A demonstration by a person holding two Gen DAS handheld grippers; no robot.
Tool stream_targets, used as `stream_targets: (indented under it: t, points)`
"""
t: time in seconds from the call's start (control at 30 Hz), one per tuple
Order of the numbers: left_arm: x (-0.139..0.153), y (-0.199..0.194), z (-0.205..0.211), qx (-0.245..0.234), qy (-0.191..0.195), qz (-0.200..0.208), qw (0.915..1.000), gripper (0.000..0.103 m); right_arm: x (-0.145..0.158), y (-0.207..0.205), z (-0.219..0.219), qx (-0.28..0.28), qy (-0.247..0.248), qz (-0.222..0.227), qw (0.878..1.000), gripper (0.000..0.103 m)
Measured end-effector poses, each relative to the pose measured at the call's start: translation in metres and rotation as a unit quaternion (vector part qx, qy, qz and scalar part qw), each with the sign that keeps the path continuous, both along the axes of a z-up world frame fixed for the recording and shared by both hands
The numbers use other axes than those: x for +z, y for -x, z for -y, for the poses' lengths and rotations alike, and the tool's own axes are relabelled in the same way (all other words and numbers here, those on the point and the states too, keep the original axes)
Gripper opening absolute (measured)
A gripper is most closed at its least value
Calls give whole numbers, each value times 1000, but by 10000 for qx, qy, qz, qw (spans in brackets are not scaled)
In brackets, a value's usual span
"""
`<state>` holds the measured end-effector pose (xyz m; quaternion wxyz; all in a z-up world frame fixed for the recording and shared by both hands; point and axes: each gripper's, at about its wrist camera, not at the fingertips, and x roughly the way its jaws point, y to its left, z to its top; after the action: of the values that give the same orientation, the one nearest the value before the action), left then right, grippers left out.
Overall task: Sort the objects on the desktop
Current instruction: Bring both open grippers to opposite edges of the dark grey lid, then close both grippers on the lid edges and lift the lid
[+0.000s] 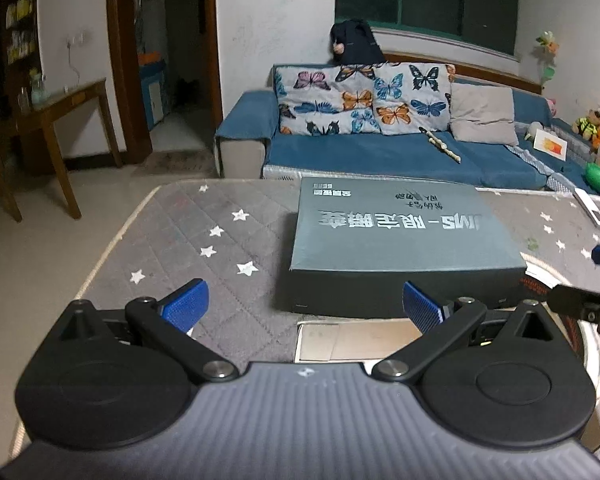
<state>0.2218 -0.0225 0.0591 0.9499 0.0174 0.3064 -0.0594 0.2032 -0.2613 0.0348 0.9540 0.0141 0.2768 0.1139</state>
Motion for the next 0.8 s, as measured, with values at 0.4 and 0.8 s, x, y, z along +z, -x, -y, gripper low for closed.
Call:
stream_targets:
  t: [0.4,0.8]
  points:
    - [6,-46,5,-63,-10,-256,9997,103,-1,-47,16,-123,-368,-449,9982,103]
    - [-11,-110,15,-200,178,-657,9975,103,-6,-97,34,-265,-787,-930,9922,103]
